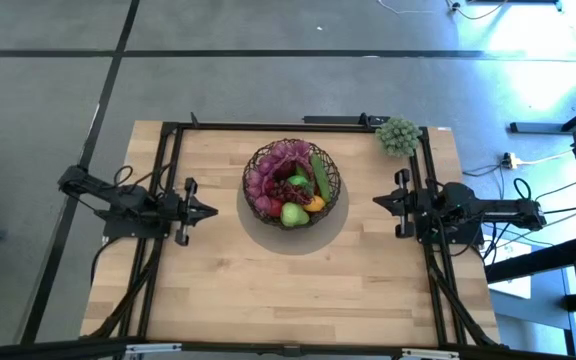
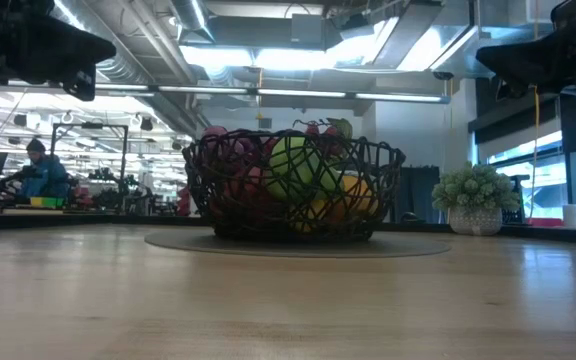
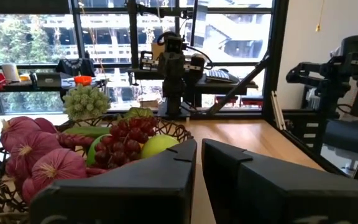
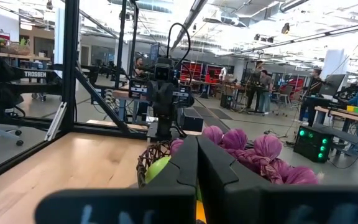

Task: Build produce basket
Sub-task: Return to Home Position

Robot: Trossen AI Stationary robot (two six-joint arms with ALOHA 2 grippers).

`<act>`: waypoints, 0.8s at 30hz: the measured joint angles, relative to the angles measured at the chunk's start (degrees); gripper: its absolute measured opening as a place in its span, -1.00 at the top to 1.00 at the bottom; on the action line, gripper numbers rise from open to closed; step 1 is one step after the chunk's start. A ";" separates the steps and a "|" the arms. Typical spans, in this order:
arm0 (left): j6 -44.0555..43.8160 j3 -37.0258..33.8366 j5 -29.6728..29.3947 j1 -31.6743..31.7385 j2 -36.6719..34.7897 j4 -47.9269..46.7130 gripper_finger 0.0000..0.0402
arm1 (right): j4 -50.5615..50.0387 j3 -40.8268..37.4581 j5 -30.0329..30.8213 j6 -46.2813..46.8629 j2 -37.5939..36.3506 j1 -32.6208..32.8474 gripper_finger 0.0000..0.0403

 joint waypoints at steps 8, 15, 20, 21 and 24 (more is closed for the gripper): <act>0.00 0.00 0.01 0.00 0.00 -0.04 0.90 | 0.00 0.00 0.02 0.00 0.00 0.00 1.00; 0.00 0.00 0.00 0.00 0.00 -0.07 0.96 | 0.00 0.00 0.02 -0.01 0.00 0.00 1.00; 0.02 0.00 0.00 0.00 0.00 -0.07 0.99 | 0.00 0.00 0.02 -0.02 0.00 0.00 1.00; 0.01 0.00 0.00 0.00 0.00 -0.07 0.99 | 0.00 0.00 0.02 -0.02 0.00 0.00 1.00; 0.01 0.00 0.00 0.00 0.00 -0.07 1.00 | 0.00 0.00 0.02 -0.02 0.00 0.00 1.00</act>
